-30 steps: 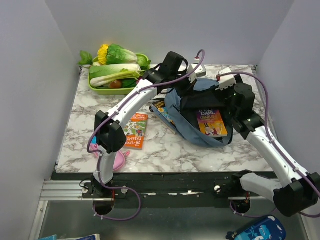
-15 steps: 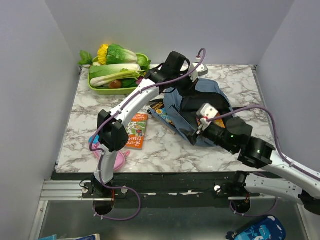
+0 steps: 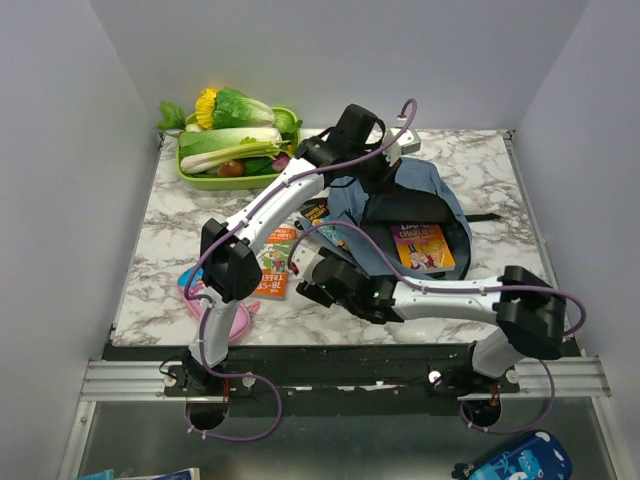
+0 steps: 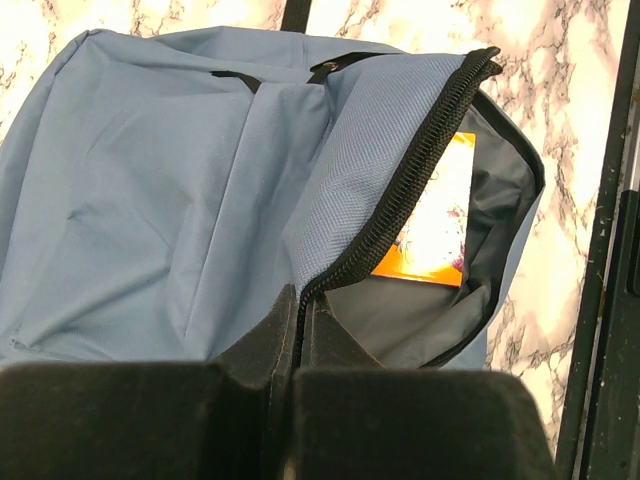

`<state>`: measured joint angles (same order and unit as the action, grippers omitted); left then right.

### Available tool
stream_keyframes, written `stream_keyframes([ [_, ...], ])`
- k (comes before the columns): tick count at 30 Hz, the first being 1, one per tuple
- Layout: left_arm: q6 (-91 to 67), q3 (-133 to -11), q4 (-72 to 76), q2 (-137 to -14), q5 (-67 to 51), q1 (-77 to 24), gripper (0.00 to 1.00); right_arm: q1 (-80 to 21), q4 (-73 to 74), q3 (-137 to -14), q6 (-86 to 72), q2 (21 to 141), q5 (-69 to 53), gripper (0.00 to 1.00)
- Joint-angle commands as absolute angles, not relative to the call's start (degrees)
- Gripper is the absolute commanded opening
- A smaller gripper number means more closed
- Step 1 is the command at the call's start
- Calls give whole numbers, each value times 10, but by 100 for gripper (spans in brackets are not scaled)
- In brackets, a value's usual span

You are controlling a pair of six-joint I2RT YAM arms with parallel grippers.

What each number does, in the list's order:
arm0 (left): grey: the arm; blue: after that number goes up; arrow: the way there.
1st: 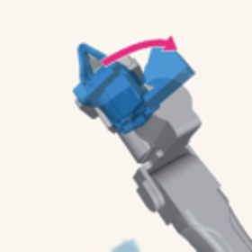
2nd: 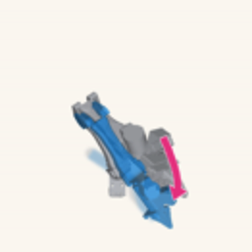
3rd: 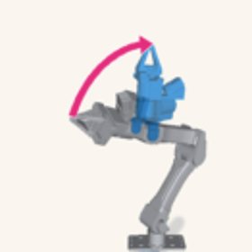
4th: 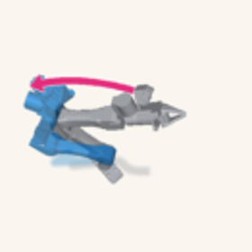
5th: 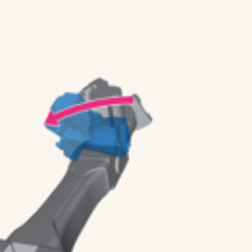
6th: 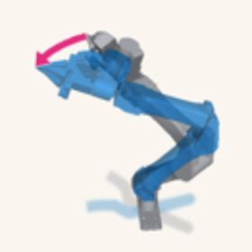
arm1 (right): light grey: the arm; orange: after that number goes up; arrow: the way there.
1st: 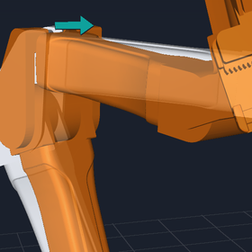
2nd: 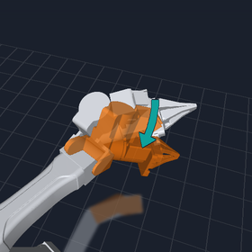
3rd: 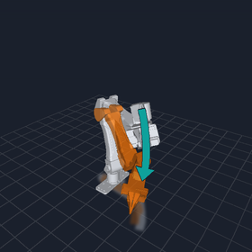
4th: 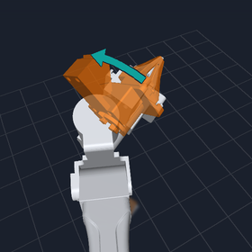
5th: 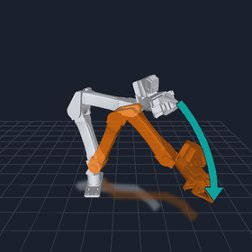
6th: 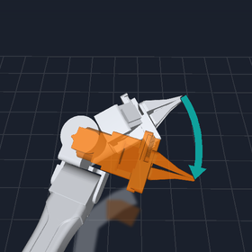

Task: Pack the student bag
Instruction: Move the book to the center of the board.

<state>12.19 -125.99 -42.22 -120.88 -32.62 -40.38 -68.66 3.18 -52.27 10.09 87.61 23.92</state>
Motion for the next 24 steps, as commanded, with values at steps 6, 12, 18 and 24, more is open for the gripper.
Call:
stream_keyframes([
  [6, 129, -1263, -415, -1190, -348, -407, 0, -655, -156, -582, 111, 969, 310, 71],
  [12, 132, -1264, -414, -1185, -344, -407, 0, -599, -172, -593, 103, 976, 278, 61],
  [18, 126, -1264, -412, -1187, -343, -407, 0, -567, -150, -626, 115, 1018, 248, 50],
  [24, 129, -1263, -412, -1187, -339, -406, 0, -559, -139, -652, 131, 1062, 240, 49],
])
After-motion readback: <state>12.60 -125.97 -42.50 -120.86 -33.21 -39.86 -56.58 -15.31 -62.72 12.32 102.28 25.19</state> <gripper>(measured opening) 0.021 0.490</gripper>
